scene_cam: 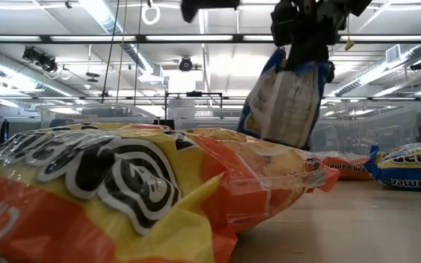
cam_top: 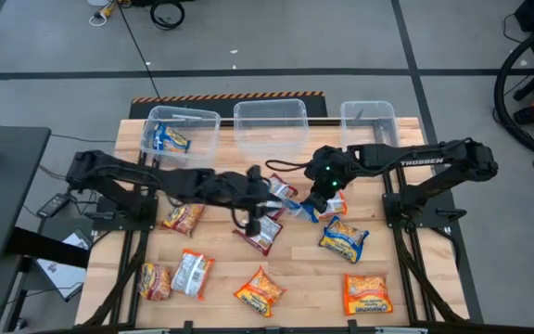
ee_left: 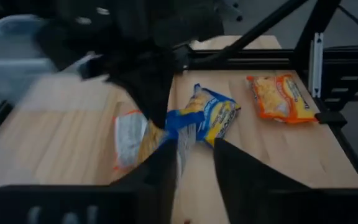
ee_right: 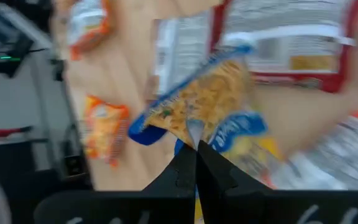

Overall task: Sort Maruchan noodles
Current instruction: Put the top right blue noodle pack into the left transparent bin

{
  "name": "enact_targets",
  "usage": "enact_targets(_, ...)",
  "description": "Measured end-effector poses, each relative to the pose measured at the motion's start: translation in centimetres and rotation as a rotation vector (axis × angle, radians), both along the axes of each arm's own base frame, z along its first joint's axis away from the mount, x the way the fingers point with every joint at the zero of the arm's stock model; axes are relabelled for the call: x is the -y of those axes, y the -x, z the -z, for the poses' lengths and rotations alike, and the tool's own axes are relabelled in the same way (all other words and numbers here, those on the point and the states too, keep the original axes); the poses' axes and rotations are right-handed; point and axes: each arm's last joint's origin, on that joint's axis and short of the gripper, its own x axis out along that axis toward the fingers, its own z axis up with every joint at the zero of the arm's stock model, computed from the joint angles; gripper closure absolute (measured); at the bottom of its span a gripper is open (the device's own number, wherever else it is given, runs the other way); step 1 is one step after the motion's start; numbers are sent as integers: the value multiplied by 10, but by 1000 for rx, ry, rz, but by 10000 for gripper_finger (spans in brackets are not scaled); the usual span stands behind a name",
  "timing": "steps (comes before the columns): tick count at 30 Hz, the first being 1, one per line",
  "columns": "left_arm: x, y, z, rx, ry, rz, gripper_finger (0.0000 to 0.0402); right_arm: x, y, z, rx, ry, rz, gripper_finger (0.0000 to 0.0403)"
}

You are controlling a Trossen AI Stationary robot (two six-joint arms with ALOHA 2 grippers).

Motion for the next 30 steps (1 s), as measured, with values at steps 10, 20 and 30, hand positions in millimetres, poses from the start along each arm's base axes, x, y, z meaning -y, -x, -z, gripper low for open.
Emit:
enact_targets(10, 2, -34, 47, -65, -124, 75, 163, -6, -8, -8, 122, -32, -63, 396)
enact_targets(20, -16, -43, 61, -101, -112, 35, 161, -8, -10, -11, 159, -81, -111, 396)
enact_targets(30, -21, -44, 62, -105, -112, 87, 295, -7, -10, -10, 151, -55, -76, 382)
